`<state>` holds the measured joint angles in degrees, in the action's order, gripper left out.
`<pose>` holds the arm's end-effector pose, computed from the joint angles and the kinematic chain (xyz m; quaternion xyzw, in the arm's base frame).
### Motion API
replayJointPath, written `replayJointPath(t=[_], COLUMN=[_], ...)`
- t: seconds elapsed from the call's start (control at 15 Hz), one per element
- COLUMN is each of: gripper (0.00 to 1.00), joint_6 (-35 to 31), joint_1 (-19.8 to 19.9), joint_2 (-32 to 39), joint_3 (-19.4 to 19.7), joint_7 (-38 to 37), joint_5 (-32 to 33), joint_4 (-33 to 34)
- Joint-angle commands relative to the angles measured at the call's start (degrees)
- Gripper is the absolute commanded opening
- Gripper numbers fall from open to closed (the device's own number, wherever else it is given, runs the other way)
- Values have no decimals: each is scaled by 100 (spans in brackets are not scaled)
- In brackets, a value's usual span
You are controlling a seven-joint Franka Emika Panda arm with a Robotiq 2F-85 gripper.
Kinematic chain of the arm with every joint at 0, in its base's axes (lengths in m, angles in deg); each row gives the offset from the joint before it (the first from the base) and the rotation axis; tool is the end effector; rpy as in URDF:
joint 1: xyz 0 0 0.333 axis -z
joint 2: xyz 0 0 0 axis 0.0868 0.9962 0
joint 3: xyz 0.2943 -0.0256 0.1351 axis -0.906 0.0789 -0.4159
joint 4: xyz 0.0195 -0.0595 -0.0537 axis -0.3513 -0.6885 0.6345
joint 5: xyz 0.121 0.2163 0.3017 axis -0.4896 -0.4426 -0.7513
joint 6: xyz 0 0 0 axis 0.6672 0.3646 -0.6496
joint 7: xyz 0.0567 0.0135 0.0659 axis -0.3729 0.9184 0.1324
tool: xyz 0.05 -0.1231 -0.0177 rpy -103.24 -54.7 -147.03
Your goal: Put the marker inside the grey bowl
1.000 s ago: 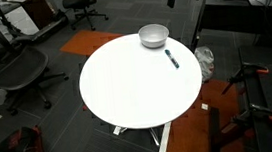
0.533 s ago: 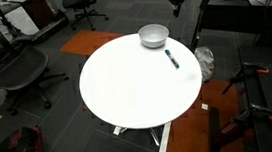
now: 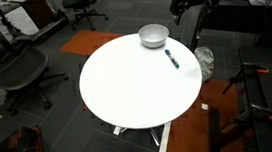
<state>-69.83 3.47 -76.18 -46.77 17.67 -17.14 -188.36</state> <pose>0.4547 -0.0500 0.3414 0.8751 -0.4764 0.0812 0.0243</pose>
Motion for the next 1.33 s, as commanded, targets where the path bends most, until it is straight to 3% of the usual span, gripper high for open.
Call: replayJointPath(t=[0.0,0.8,1.27], gripper=[100,100,100], joint_6=[-439,-749,-1437], joint_1=[73,-186,-283], joint_2=[429,1748,2163], joint_3=[140,706,832], joint_7=[-121,120,645], joint_5=[232,139,-209], joint_4=[33,553,605])
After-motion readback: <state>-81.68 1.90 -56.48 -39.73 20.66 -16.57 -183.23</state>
